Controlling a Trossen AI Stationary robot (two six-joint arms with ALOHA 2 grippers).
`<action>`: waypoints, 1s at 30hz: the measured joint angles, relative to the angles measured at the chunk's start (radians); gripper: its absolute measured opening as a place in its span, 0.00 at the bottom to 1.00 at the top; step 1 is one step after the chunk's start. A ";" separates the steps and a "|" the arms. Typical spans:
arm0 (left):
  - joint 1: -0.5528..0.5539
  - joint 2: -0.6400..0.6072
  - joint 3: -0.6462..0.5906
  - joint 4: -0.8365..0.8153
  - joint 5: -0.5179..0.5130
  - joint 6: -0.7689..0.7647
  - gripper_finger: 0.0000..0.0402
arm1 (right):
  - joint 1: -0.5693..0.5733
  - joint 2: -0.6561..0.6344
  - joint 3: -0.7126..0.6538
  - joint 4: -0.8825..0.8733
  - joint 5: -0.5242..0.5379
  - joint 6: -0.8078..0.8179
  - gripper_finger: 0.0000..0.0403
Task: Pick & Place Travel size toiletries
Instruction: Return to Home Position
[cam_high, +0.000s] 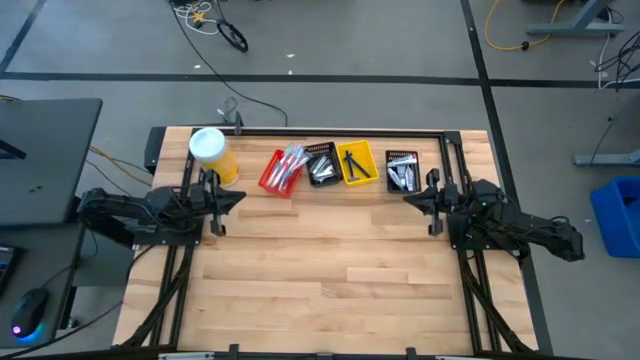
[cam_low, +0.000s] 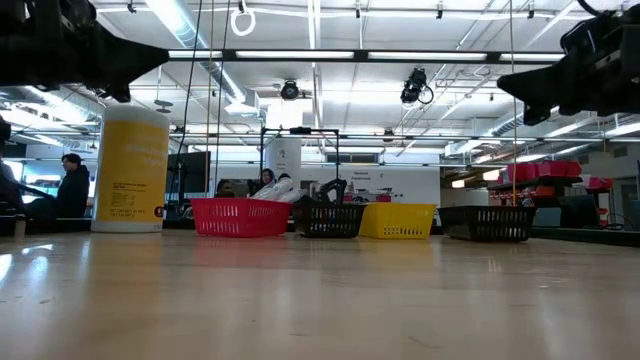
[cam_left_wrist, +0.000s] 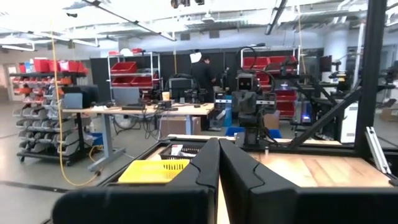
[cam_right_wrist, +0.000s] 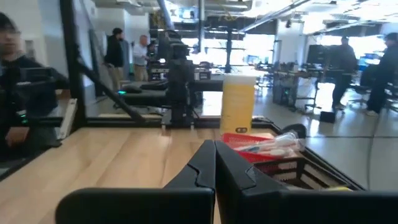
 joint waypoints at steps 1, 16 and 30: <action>0.000 0.000 0.000 -0.002 -0.003 -0.004 0.03 | 0.000 0.000 0.000 -0.003 0.014 0.003 0.00; 0.000 0.002 0.000 -0.059 -0.002 -0.022 0.08 | 0.000 0.002 0.000 -0.018 0.081 0.003 0.03; 0.000 0.002 0.000 -0.058 -0.002 -0.022 0.08 | 0.000 0.002 0.000 -0.018 0.081 0.003 0.03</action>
